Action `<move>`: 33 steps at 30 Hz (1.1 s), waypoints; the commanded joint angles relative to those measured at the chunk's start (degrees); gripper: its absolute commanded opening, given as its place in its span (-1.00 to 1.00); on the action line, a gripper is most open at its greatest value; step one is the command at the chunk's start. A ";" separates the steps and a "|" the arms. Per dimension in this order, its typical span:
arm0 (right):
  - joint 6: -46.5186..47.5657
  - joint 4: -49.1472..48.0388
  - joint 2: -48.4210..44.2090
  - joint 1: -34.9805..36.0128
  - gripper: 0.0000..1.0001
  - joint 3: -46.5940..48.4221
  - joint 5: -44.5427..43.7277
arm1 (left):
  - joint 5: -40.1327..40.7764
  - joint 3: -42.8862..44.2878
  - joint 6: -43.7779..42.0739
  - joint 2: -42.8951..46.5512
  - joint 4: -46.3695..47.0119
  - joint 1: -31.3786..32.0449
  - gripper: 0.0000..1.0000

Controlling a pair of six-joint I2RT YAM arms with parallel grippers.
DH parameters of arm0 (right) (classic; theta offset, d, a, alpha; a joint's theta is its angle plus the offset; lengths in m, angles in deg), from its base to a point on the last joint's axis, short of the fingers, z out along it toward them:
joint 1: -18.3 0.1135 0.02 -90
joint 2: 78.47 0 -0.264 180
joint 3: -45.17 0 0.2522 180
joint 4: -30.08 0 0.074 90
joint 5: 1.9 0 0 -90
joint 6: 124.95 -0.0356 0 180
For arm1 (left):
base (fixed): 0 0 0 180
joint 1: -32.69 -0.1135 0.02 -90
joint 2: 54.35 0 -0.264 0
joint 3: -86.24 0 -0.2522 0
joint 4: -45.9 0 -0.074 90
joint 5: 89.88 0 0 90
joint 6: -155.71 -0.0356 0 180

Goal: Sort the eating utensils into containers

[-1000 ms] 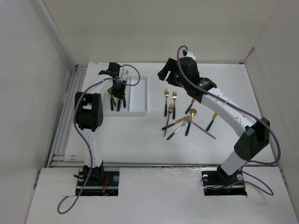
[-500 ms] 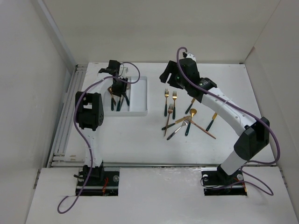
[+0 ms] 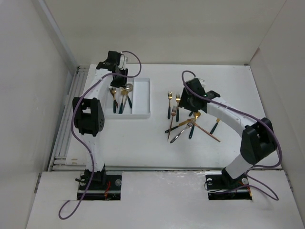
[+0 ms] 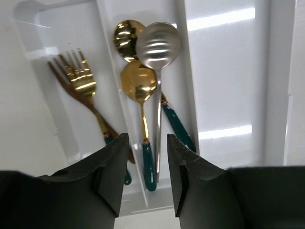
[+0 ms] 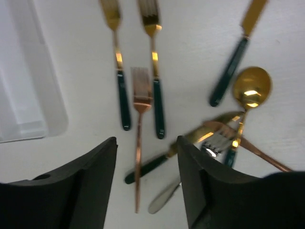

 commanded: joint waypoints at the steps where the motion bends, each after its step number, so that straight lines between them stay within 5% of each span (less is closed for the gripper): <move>1: -2.18 2.54 -5.25 -5.06 0.21 -4.28 -2.06 | 8.30 2.68 -2.03 7.58 -1.50 2.20 -0.29; 4: -3.06 2.55 -8.84 -12.97 0.43 -9.47 -0.05 | 15.00 2.68 -3.44 9.86 -0.97 3.44 -0.26; 6: -3.06 2.55 -10.52 -17.81 0.47 -12.11 0.58 | 21.33 3.29 -3.98 11.19 0.34 3.97 -0.05; 8: -2.53 3.86 -11.85 -20.18 0.49 -12.73 -1.69 | 25.90 3.29 -3.98 13.38 1.39 3.97 0.36; 9: -2.53 4.56 -12.54 -20.89 0.49 -13.43 -1.71 | 26.71 3.29 -3.98 14.26 2.01 3.97 0.84; 10: -2.01 5.09 -12.55 -21.59 0.49 -13.96 -2.23 | 26.72 3.29 -3.98 15.66 3.24 3.97 0.99; 17: -1.39 5.28 -10.09 -28.80 0.25 -20.90 1.98 | 19.78 5.67 4.90 18.13 0.88 2.04 1.00; 33: 2.21 3.51 0.28 -30.74 0.04 -21.00 4.10 | 23.73 3.91 4.37 18.75 2.02 1.52 1.00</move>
